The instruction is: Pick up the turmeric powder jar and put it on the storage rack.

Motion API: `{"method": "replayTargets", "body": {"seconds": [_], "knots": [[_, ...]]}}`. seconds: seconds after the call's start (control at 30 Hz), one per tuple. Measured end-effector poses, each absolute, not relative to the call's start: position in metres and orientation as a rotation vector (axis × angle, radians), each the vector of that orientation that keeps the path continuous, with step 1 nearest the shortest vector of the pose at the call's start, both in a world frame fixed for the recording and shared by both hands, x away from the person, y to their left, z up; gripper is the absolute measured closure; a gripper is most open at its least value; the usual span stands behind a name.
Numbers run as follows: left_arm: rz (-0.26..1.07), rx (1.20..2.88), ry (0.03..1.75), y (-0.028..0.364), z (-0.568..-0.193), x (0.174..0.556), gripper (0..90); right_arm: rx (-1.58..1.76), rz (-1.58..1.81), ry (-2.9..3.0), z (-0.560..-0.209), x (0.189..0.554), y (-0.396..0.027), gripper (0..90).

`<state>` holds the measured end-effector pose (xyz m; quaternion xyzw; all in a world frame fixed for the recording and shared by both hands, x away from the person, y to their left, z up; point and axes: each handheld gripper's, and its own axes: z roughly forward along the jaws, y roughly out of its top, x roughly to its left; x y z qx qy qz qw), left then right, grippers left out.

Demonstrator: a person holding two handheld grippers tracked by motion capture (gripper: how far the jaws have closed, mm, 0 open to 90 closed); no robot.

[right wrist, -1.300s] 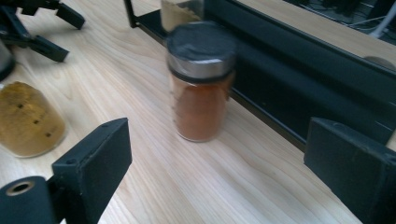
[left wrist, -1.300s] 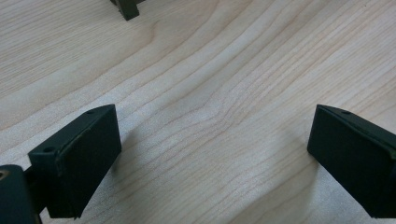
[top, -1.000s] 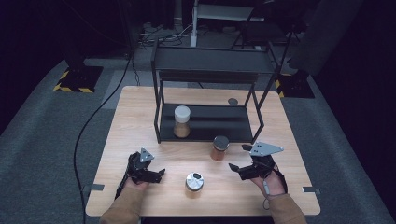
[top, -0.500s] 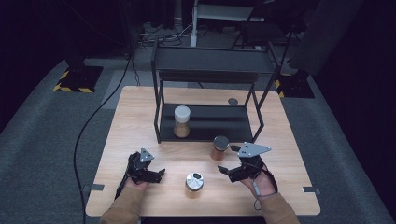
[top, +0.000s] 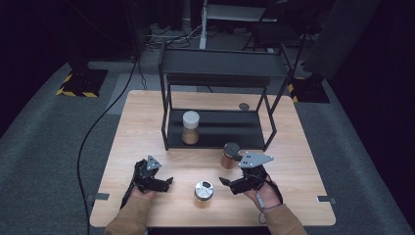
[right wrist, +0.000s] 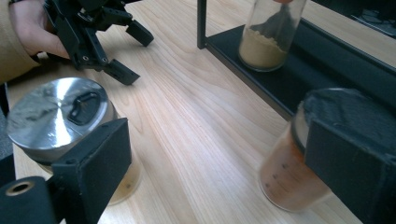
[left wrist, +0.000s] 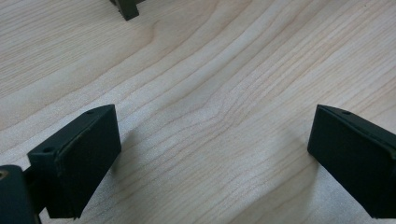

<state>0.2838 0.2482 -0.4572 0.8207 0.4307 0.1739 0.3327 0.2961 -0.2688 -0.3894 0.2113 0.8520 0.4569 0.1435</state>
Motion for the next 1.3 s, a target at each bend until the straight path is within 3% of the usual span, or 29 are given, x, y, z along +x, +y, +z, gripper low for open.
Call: {"method": "replayTargets", "body": {"seconds": [1.3], "knots": [[0.452, 2.142, 1.125, 0.248, -0.458, 0.284, 1.9, 0.553, 1.391, 2.499, -0.387, 0.267, -0.225, 6.2]]}}
